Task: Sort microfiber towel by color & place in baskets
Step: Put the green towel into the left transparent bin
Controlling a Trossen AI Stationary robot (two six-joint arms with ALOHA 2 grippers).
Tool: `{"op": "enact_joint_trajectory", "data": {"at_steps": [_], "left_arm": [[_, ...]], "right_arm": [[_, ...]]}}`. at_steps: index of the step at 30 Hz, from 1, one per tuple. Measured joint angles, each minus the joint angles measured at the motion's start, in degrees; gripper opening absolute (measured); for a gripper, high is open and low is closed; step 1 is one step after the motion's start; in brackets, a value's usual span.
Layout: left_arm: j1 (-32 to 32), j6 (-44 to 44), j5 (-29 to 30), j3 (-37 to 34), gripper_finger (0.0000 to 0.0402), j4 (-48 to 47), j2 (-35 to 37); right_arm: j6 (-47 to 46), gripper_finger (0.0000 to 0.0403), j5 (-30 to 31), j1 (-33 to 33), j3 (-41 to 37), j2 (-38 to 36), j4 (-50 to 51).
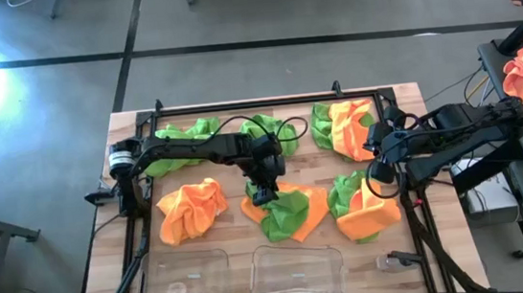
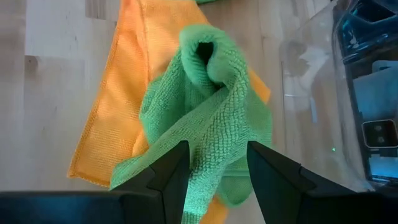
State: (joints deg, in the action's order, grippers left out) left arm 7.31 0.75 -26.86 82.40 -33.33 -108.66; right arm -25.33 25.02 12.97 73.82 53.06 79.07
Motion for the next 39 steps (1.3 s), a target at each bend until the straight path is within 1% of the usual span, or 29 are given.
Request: {"op": "enact_joint_trajectory", "data": {"at_steps": [4,10,16,18,23,26,33,39], "left_arm": [[-0.02,0.00,3.50,-1.23,0.0146,2.70,0.00],[0.00,2.68,3.90,-3.81,0.0146,8.50,0.00],[0.00,4.41,4.07,-5.14,0.0146,8.95,0.00],[-0.04,4.93,5.86,-5.21,0.0146,8.94,0.00],[-0.15,7.46,13.88,-5.21,0.0142,8.99,0.00],[-0.11,7.93,14.37,-5.13,0.0128,8.91,0.00],[-0.50,7.93,13.63,-3.99,0.0082,8.88,0.00],[-0.50,7.87,10.54,-3.72,0.0044,8.82,0.00]], "right_arm": [[-0.14,0.0022,0.00,0.00,0.00,0.00,0.00],[-0.14,0.0022,0.00,0.00,0.00,-0.01,0.00],[0.00,0.0022,-0.02,0.00,0.00,-0.02,0.00],[0.01,0.0022,-0.02,0.00,0.00,-0.02,0.02],[0.01,0.0022,-0.04,0.00,0.00,-0.02,0.02],[0.01,0.0022,-0.04,0.00,0.00,-0.02,0.02],[0.01,0.0022,-0.03,0.00,0.00,-0.02,0.02],[0.01,0.0022,-0.04,0.00,0.00,-0.02,0.09]]}}
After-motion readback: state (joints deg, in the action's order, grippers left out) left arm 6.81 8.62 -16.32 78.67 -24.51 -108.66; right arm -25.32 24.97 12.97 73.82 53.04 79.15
